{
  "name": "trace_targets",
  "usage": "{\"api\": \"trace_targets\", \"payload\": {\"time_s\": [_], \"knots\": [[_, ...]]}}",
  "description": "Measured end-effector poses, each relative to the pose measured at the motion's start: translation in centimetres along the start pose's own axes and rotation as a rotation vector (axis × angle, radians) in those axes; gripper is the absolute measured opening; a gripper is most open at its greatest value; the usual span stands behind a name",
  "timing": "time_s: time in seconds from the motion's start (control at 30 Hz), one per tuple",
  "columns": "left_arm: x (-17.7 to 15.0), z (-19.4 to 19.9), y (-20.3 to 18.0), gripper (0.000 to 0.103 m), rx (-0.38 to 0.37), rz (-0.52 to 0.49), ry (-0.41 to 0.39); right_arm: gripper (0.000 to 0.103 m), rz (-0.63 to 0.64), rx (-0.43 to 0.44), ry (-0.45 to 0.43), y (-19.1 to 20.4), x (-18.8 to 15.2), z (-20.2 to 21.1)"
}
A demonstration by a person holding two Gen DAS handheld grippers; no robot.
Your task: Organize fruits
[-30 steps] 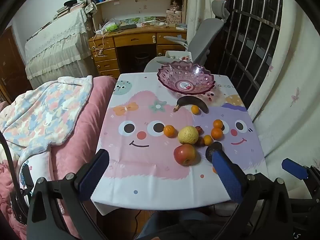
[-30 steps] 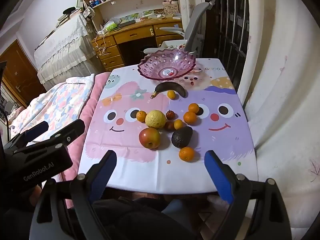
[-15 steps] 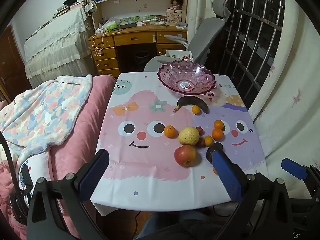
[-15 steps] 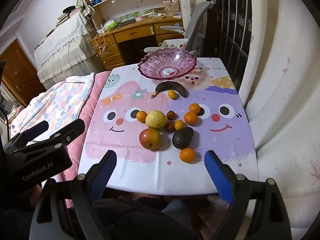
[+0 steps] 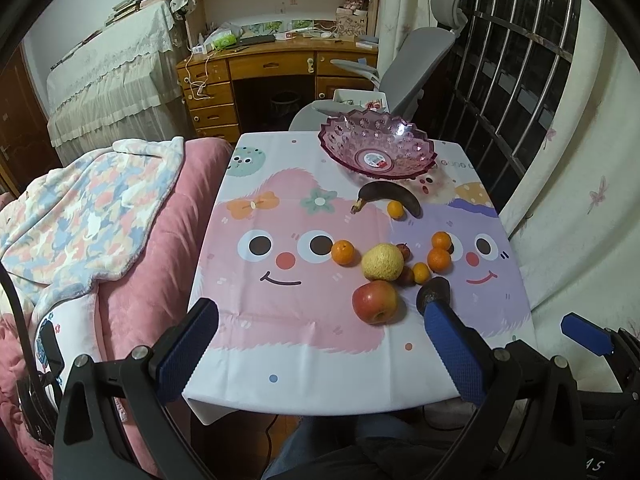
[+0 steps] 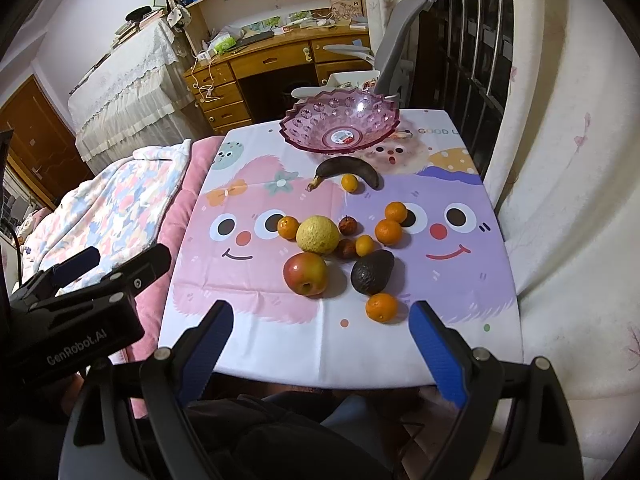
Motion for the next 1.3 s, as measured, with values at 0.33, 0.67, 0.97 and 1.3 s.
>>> {"api": "trace_targets", "payload": {"time_s": [0.33,0.67,0.97,1.3], "knots": [[-0.2,-0.7,1.0,0.102,-0.026,-0.017,0.032,0.09,-0.029,-0.028,0.0,0.4,-0.4,-0.2],[0.0,-1.8,2.3,0.102,-0.077,-0.063,0.066,0.09,-0.109,-0.063,-0.016,1.1,-1.3,-0.5],[0.4,-3.8,2.8,0.101,-0.132,-0.141,0.076,0.09,-0.105,-0.128,-0.08,2.9,-2.1,-1.7],[1.5,-7.8,0.5,0.101,-0.191,-0.227,0.161,0.09,-0.159,-0.232,-0.107,0.6,-4.0,-3.7]]}}
Point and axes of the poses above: each gripper's, at about its wrist camera, not at the fingertips, and z roughly against the way its jaws point, y to its left, x to its top, the point moved 2 cm from there along -z, roughly the way its jaws point, and after that the axes turned 7 degrees about y, right-handed, at the moved point
